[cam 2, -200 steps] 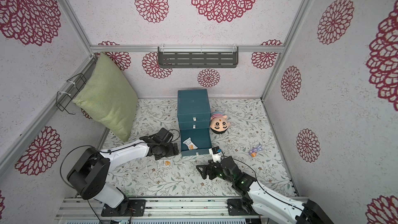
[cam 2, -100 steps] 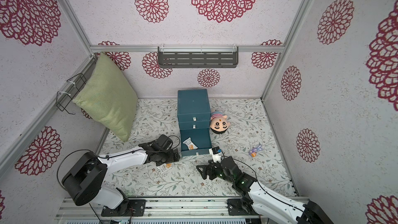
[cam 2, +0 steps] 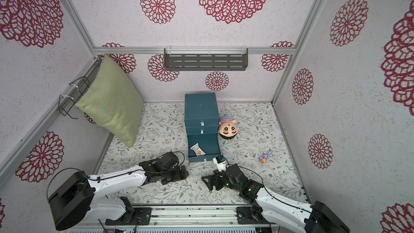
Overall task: Place the cookies into the drawer by color
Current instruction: Adjust the cookie at the center of the board.
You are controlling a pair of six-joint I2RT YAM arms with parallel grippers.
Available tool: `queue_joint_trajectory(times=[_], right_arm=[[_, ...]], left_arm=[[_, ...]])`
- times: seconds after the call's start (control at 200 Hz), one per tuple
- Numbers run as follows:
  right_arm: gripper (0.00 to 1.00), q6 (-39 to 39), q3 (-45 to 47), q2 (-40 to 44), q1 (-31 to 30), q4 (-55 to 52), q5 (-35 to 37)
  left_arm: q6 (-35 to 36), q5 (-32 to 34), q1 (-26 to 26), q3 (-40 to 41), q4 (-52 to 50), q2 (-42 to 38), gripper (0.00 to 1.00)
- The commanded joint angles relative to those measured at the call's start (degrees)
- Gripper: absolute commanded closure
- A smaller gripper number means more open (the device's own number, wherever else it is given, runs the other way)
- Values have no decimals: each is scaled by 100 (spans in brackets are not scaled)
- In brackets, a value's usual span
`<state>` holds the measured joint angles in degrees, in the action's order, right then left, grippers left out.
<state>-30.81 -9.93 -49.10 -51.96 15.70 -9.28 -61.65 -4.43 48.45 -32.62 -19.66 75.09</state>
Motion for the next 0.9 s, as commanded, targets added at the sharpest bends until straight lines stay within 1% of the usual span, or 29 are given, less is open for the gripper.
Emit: queue_joint_trajectory(times=[0.0,0.11,0.28,0.435,0.555,0.615,0.685,0.8,0.895], right_arm=[[6,124,-218,-67,-99,230,43],[6,125,-231,-133,-129,247,65],[6,94,-278,-144,-138,142,267],[6,15,-299,-118,-130,15,441],[7,-31,-291,-69,-138,-62,506],[9,-25,-296,-34,-154,-100,502],[10,22,-307,-4,-190,-197,576],[11,168,-400,-18,-351,-519,959],[11,314,-509,-135,-475,-656,1183]], left_arm=[[-286,144,42,285,-23,-241,5],[-437,-125,146,461,332,-302,5],[-695,-412,670,515,1007,-15,5],[-1030,-397,1221,418,1446,427,4],[-1047,-271,1435,101,1429,746,3],[-1000,-158,1448,29,1335,700,3],[-935,107,1401,11,1022,447,2],[-780,535,1101,22,173,-269,0],[-639,601,756,126,-265,-877,3]])
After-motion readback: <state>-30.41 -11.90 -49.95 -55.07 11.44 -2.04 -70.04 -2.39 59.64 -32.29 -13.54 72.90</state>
